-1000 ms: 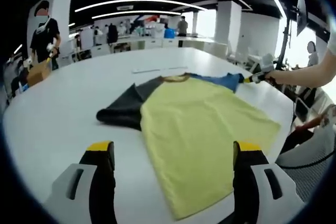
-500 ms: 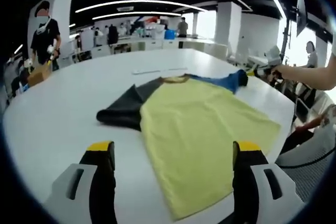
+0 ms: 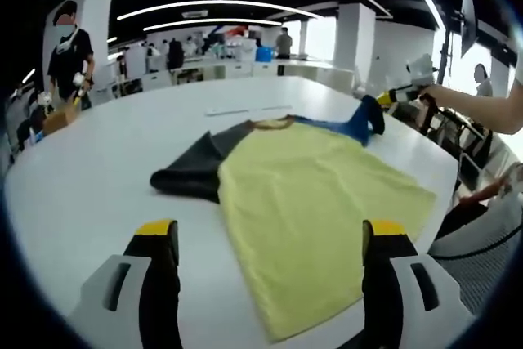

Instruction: Fold the garment on the visible template until the final outline fits inside the template.

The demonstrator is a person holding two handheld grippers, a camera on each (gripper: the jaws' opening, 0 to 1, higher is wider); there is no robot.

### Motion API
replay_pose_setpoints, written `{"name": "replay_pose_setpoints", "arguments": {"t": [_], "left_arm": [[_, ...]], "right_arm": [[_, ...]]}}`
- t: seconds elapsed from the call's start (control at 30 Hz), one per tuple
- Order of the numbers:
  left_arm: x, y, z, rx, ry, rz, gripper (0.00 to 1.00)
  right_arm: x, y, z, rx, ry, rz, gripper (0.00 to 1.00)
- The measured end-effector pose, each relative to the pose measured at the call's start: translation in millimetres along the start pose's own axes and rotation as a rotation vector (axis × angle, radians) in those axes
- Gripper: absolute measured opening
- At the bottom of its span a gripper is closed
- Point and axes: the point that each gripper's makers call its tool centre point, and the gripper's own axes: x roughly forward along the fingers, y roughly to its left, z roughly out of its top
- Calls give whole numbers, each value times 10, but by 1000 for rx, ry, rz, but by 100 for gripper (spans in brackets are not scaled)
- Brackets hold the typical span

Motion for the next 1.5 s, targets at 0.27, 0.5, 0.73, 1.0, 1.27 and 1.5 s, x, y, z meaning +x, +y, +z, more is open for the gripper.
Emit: {"name": "replay_pose_setpoints", "arguments": {"t": [0.27, 0.5, 0.73, 1.0, 1.27, 1.5], "left_arm": [[6, 7, -38, -7, 9, -1, 88], [19, -6, -27, -9, 5, -7, 88], [-1, 11, -5, 11, -4, 4, 87], [-21, 23, 13, 33, -4, 7, 87], [-38, 28, 18, 37, -8, 15, 90], [-51, 34, 24, 36, -11, 15, 92]], "right_arm": [[226, 13, 103, -7, 3, 33, 0], [486, 63, 66, 8, 20, 60, 0], [718, 143, -119, 18, 75, 80, 0], [842, 197, -257, 36, 117, 91, 0], [773, 178, -222, 30, 97, 76, 25], [603, 269, -207, 1, 78, 128, 44]]}}
